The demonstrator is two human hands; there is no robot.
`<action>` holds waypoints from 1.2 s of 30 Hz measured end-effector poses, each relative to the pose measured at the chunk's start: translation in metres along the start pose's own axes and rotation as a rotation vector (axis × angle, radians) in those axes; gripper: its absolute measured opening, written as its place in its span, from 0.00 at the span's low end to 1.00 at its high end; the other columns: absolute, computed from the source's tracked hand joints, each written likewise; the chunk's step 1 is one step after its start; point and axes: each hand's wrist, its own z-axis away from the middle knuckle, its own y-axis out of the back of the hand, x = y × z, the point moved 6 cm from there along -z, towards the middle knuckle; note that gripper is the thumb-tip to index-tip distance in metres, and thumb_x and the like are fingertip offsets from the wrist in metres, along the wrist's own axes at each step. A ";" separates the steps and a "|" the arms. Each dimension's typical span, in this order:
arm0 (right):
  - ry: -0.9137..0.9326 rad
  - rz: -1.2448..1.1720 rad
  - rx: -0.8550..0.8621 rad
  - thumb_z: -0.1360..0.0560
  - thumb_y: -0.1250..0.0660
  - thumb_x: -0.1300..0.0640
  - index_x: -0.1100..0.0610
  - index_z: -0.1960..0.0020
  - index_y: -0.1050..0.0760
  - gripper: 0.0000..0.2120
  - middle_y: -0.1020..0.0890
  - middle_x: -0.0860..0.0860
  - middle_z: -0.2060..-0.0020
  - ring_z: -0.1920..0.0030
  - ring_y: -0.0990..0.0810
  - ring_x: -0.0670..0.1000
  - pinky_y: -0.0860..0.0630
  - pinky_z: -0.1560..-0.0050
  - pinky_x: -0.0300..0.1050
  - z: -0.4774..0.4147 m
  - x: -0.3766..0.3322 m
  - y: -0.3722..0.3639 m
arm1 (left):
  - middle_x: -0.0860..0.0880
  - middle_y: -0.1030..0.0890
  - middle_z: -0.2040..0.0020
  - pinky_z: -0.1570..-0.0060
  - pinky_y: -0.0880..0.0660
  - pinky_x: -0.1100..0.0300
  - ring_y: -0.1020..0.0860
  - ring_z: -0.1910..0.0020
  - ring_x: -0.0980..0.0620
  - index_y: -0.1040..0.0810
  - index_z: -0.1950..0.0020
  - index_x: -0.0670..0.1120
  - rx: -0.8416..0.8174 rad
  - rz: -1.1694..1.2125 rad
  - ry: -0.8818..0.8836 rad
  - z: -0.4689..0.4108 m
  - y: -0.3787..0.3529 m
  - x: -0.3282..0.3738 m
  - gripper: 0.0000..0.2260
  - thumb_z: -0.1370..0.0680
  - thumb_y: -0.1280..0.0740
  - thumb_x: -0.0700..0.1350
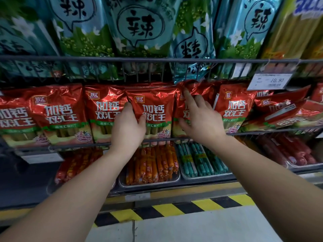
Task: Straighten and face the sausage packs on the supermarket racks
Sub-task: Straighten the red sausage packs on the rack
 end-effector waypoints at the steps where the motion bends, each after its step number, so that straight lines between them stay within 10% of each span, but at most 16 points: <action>1: 0.003 -0.001 0.003 0.23 0.37 0.43 0.51 0.19 0.55 0.41 0.30 0.55 0.37 0.39 0.28 0.59 0.23 0.57 0.55 0.000 0.000 -0.001 | 0.48 0.21 0.51 0.57 0.32 0.62 0.23 0.54 0.49 0.26 0.42 0.41 -0.004 -0.009 0.004 0.000 0.000 0.001 0.12 0.21 0.33 0.46; 5: 0.036 -0.052 0.050 0.23 0.36 0.44 0.50 0.19 0.57 0.42 0.29 0.56 0.37 0.40 0.26 0.59 0.24 0.61 0.51 0.007 0.003 0.003 | 0.51 0.24 0.56 0.66 0.34 0.69 0.22 0.59 0.50 0.29 0.44 0.42 0.042 -0.034 -0.044 0.013 0.001 0.000 0.10 0.20 0.34 0.46; 11: 0.164 -0.162 0.065 0.23 0.34 0.49 0.51 0.19 0.54 0.40 0.28 0.53 0.42 0.51 0.24 0.54 0.29 0.71 0.43 0.041 0.018 0.006 | 0.46 0.27 0.34 0.45 0.31 0.64 0.26 0.39 0.51 0.37 0.28 0.43 0.084 0.033 -0.095 0.049 0.001 0.001 0.25 0.21 0.33 0.45; 23: -0.153 -0.200 0.287 0.26 0.29 0.55 0.61 0.29 0.34 0.29 0.27 0.58 0.40 0.42 0.26 0.57 0.24 0.55 0.49 0.117 0.134 0.026 | 0.45 0.30 0.37 0.38 0.29 0.48 0.31 0.37 0.45 0.28 0.34 0.42 0.029 -0.184 -0.385 0.078 -0.051 0.078 0.21 0.25 0.31 0.46; 32: -0.572 -0.450 0.461 0.25 0.28 0.52 0.53 0.21 0.52 0.43 0.40 0.57 0.25 0.26 0.38 0.56 0.32 0.34 0.55 0.141 0.228 0.039 | 0.47 0.41 0.23 0.24 0.45 0.44 0.47 0.23 0.45 0.34 0.26 0.49 -0.222 -0.330 -0.622 0.083 -0.129 0.157 0.26 0.23 0.34 0.50; 36: -0.539 -0.614 0.396 0.25 0.27 0.52 0.50 0.20 0.58 0.47 0.46 0.51 0.21 0.24 0.45 0.43 0.44 0.30 0.31 0.125 0.236 0.035 | 0.48 0.51 0.19 0.23 0.60 0.49 0.60 0.21 0.48 0.44 0.21 0.49 -0.294 -0.388 -0.726 0.079 -0.159 0.183 0.28 0.20 0.39 0.49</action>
